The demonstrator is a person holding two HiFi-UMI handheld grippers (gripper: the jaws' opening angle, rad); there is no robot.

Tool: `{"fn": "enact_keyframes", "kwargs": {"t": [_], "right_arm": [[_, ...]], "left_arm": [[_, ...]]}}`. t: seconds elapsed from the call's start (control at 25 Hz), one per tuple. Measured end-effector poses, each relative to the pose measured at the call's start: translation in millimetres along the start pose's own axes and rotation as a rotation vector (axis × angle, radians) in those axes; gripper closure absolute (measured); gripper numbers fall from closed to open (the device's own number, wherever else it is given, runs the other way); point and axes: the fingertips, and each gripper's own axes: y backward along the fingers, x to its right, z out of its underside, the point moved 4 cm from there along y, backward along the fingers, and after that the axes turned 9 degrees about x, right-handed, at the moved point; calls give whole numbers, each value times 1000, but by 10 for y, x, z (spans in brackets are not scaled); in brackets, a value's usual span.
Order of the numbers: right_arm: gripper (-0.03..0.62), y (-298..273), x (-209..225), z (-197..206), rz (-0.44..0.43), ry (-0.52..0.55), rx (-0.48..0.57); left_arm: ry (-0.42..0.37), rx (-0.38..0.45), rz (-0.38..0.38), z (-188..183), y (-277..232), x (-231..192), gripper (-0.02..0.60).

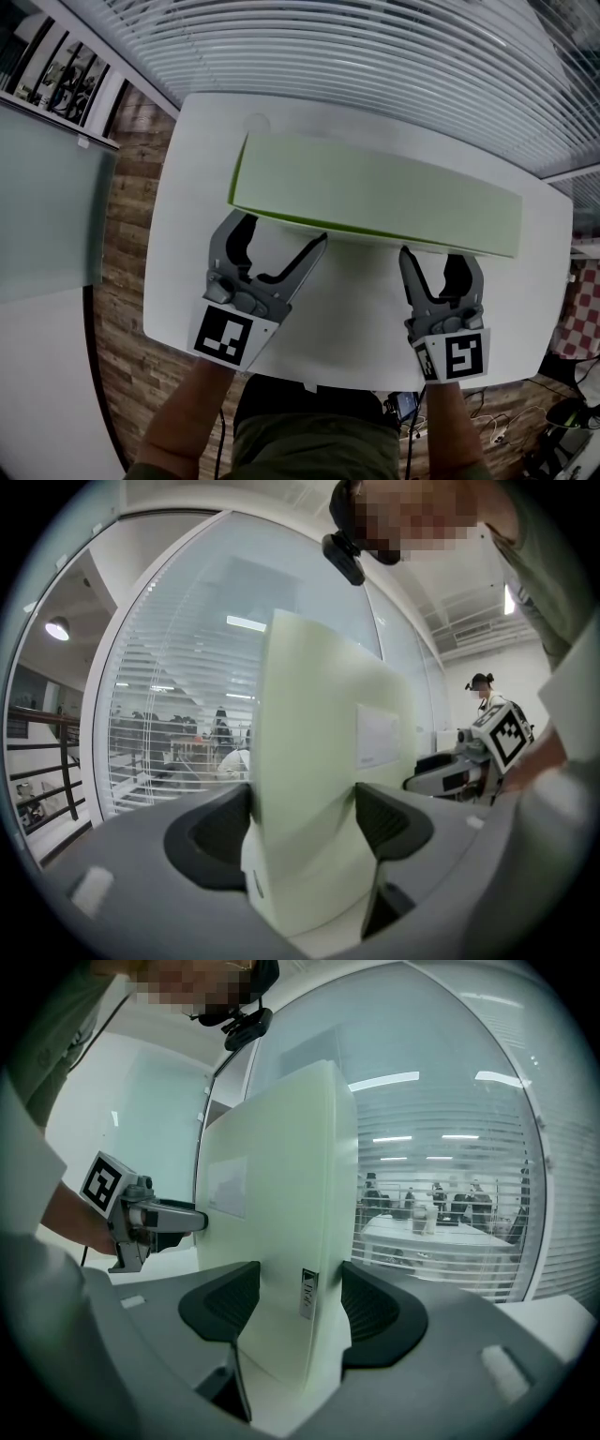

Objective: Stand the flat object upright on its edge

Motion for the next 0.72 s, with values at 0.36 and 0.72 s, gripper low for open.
{"fn": "enact_keyframes", "kwargs": {"t": [0.36, 0.72], "right_arm": [[324, 14, -43, 14, -4, 5, -16], [324, -2, -91, 27, -15, 13, -19]], "left_arm": [[-6, -6, 6, 4, 41, -2, 242], [-11, -15, 15, 21, 71, -33, 242]]}}
